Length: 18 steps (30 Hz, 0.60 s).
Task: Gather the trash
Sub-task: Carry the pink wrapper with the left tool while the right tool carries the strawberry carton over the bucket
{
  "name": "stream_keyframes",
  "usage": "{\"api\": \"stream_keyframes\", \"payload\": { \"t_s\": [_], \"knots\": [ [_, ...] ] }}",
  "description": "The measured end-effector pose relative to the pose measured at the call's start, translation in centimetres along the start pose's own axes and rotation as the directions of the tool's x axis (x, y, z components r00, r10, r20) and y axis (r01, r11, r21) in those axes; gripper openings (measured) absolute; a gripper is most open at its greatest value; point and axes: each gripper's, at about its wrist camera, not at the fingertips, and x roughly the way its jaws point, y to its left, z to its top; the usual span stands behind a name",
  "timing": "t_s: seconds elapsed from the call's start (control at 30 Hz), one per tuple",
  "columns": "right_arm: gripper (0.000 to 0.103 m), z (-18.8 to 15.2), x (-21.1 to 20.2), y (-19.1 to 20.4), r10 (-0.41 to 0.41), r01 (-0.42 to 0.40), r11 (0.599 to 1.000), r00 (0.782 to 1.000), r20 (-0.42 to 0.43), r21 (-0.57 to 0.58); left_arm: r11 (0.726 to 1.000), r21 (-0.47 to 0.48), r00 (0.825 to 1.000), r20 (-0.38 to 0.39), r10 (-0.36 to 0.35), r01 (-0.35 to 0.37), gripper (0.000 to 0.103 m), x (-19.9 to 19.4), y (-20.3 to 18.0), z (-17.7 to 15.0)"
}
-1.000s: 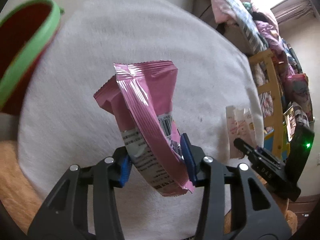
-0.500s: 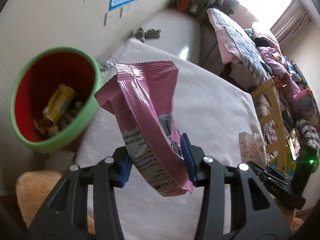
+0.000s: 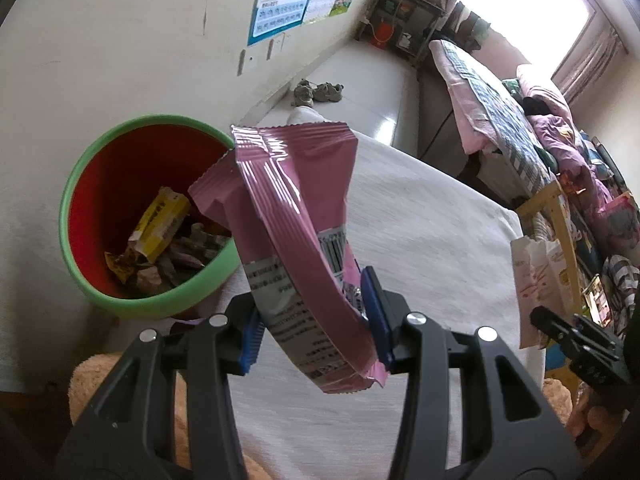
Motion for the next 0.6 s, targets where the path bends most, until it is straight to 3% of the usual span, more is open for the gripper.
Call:
{"api": "stream_keyframes", "payload": {
  "t_s": [0.6],
  "knots": [
    [0.035,2.1,2.2,7.4,0.031,-0.036,0.982,0.999,-0.03,-0.184,0.99,-0.126,0.996,0.062,0.068,-0.06,0.043,-2.0,7.4,0.5]
  ]
}}
